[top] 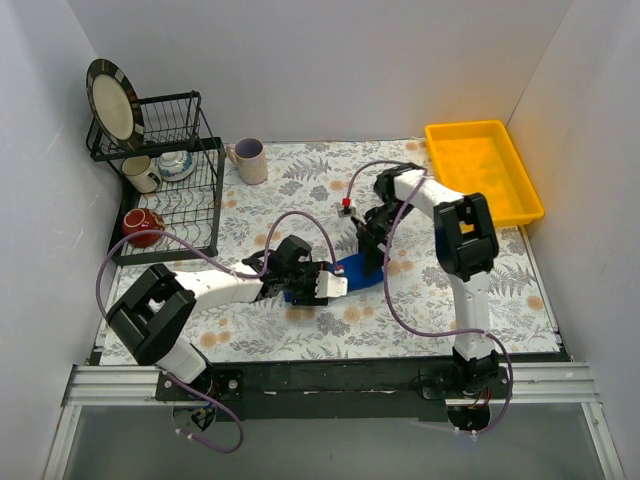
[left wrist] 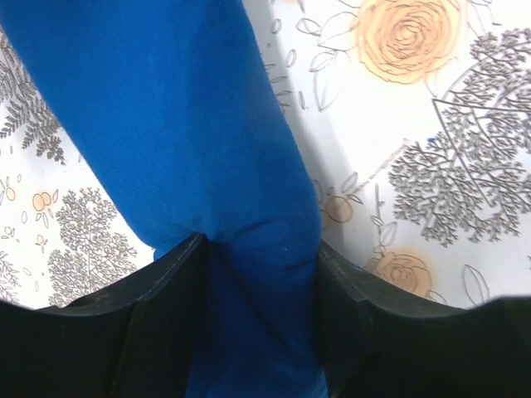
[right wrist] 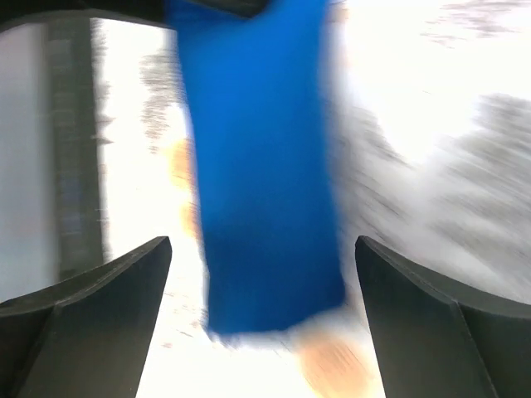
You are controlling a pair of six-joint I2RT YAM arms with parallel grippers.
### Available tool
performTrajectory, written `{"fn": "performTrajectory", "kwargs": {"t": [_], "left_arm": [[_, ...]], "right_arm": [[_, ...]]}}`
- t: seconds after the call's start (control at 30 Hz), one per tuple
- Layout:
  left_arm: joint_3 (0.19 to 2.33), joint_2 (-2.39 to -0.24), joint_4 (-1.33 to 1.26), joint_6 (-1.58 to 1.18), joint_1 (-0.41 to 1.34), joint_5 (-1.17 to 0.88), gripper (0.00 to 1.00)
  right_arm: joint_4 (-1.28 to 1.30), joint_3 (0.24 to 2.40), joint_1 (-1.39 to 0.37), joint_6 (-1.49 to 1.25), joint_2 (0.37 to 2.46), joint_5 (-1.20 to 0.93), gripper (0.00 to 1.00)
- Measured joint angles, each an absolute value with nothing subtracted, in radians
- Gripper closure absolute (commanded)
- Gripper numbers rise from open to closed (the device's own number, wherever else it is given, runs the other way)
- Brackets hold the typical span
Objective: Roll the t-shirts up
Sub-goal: Roll the T-shirt to the center of the board.
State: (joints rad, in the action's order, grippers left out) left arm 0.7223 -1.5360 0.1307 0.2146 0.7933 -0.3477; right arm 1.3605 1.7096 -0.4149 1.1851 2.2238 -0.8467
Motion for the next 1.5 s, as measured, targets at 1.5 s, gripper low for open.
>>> {"fn": "performTrajectory", "kwargs": {"t": [1.5], "left_arm": [[1.122,-1.877,0.712,0.182,0.553,-0.955,0.71]], "right_arm": [[0.187,0.62,-0.795,0.975,1.094,-0.264,0.01]]}}
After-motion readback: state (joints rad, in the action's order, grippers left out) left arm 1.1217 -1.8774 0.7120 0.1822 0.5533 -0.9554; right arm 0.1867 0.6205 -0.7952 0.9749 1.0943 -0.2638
